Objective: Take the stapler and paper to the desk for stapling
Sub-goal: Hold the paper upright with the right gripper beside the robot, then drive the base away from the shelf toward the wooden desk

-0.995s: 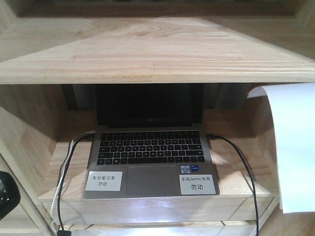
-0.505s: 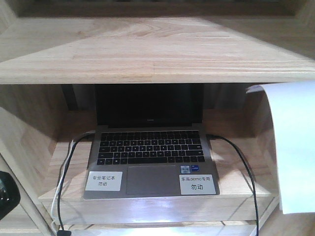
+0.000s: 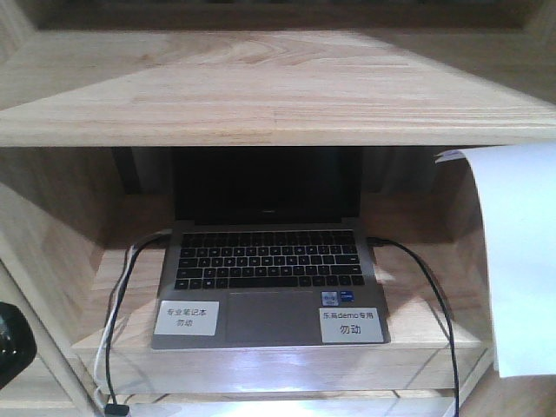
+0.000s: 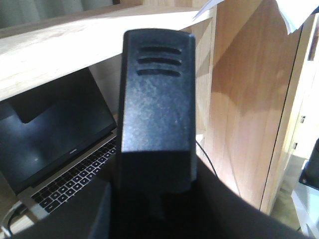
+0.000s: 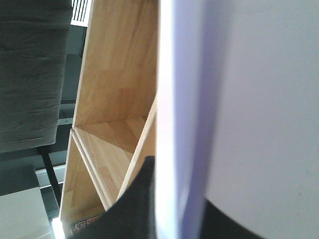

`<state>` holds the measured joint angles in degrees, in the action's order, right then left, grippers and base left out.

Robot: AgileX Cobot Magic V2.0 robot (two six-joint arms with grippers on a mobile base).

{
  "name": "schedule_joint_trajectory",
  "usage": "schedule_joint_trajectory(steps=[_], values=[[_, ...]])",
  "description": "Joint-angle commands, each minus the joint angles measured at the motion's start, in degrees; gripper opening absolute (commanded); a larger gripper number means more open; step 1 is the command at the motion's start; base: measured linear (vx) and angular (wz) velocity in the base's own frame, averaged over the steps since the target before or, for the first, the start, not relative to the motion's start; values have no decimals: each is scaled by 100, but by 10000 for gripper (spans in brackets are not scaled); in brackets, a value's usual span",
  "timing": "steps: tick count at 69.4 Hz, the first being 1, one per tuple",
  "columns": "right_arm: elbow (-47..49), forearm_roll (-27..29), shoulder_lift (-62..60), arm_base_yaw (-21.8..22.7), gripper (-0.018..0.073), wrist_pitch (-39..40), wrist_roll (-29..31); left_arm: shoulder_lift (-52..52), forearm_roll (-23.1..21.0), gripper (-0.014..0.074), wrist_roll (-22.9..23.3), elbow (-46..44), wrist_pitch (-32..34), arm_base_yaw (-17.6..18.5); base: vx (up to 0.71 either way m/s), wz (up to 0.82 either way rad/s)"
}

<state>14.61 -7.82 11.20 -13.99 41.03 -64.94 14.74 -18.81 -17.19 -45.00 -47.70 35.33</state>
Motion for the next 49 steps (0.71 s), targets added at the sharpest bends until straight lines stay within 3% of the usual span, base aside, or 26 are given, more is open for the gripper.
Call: schedule_joint_trajectory(steps=[1,22,49], values=[[175,-30,65,36,-6,213,28,75,-171,-6,7,-160,651,41,-2,6],[175,-30,65,36,-6,213,28,75,-171,-6,7,-160,651,41,-5,19],[175,-30,65,36,-6,213,28,75,-171,-6,7,-160,651,41,-11,42]])
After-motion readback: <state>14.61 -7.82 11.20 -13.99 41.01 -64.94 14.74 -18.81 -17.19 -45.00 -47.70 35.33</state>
